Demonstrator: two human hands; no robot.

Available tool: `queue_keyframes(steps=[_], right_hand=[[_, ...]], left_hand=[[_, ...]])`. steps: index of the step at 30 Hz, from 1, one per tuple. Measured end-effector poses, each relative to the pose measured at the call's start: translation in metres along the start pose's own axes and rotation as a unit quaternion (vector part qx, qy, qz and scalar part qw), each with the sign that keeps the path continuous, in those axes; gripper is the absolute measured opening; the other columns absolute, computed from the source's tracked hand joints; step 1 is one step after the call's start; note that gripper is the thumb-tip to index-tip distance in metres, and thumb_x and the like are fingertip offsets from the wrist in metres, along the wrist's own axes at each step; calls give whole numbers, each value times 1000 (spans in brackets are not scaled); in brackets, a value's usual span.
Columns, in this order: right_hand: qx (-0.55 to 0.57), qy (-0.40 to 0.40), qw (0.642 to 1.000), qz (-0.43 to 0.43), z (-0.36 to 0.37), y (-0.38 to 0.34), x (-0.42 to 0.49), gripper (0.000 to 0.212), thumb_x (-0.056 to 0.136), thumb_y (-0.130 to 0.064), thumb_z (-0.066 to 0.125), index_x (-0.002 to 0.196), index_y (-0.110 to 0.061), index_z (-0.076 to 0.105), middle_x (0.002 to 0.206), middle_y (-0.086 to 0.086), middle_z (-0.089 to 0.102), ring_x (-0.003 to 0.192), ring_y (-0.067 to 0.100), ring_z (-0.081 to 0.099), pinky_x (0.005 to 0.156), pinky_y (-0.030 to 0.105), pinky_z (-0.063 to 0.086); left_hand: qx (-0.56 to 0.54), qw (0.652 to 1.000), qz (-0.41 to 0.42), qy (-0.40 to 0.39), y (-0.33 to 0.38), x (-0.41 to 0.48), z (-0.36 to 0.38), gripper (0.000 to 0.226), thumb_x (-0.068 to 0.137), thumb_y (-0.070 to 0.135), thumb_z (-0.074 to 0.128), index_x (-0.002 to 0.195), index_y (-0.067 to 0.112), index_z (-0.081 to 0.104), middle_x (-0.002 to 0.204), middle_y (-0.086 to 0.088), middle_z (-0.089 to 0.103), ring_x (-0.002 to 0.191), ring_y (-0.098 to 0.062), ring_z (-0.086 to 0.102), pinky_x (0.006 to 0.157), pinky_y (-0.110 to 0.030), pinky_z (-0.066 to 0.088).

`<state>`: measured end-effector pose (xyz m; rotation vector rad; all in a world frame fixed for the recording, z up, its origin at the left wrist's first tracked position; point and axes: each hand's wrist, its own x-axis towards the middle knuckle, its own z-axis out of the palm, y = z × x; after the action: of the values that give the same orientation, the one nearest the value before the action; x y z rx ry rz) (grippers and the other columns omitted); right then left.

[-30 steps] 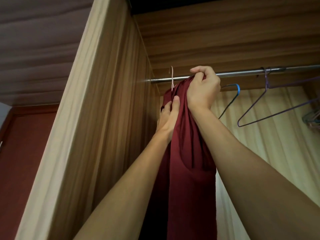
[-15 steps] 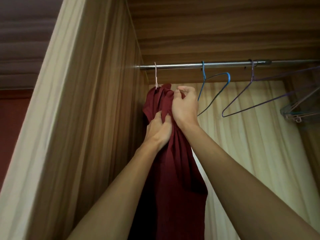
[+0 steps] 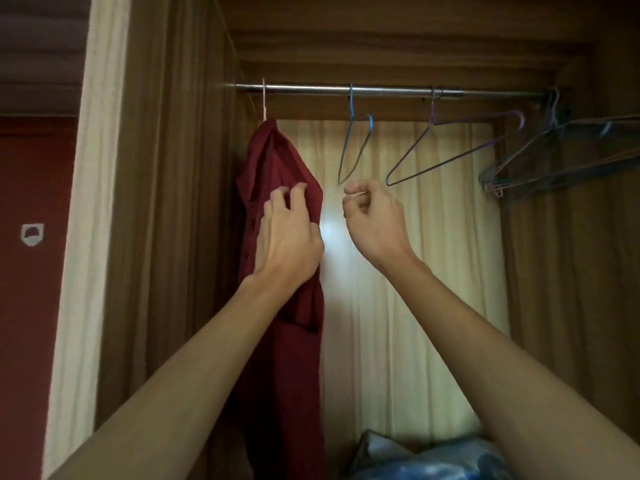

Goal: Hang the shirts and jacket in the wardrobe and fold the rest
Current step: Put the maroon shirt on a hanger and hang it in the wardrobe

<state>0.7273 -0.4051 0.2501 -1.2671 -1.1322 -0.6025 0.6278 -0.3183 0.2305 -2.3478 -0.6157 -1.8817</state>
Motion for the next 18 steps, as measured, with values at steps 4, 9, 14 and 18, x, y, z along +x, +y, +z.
queue_keyframes(steps=[4, 9, 14, 18], right_hand=[[-66, -16, 997, 30, -61, 17, -39, 22, 95, -16, 49, 113, -20, 60, 81, -9, 61, 73, 3, 58, 61, 18, 42], [-156, -25, 983, 90, -141, 34, -94, 24, 95, -10, 47, 113, -16, 62, 76, -8, 61, 69, 3, 56, 56, 11, 39], [-252, -47, 956, 139, -233, 42, -148, 22, 92, -9, 54, 112, -12, 64, 95, 5, 71, 90, 20, 65, 86, 30, 49], [-374, -76, 907, 175, -309, 41, -186, 23, 94, -18, 57, 117, -13, 61, 112, 5, 67, 101, 22, 63, 88, 35, 51]], left_hand=[[-17, 999, 37, -25, 37, -44, 8, 51, 89, 7, 52, 139, 11, 44, 139, -14, 41, 116, -30, 48, 88, -40, 47], [-65, 990, 33, -124, 93, -93, 20, 47, 90, 12, 53, 136, 15, 48, 139, -10, 40, 113, -28, 51, 89, -42, 48], [-102, 966, 47, -234, 153, -128, 32, 45, 93, 20, 51, 138, 18, 44, 132, -10, 49, 115, -28, 54, 89, -40, 48], [-146, 931, 95, -320, 195, -153, 45, 44, 93, 24, 54, 136, 19, 46, 126, -10, 58, 108, -27, 60, 90, -41, 51]])
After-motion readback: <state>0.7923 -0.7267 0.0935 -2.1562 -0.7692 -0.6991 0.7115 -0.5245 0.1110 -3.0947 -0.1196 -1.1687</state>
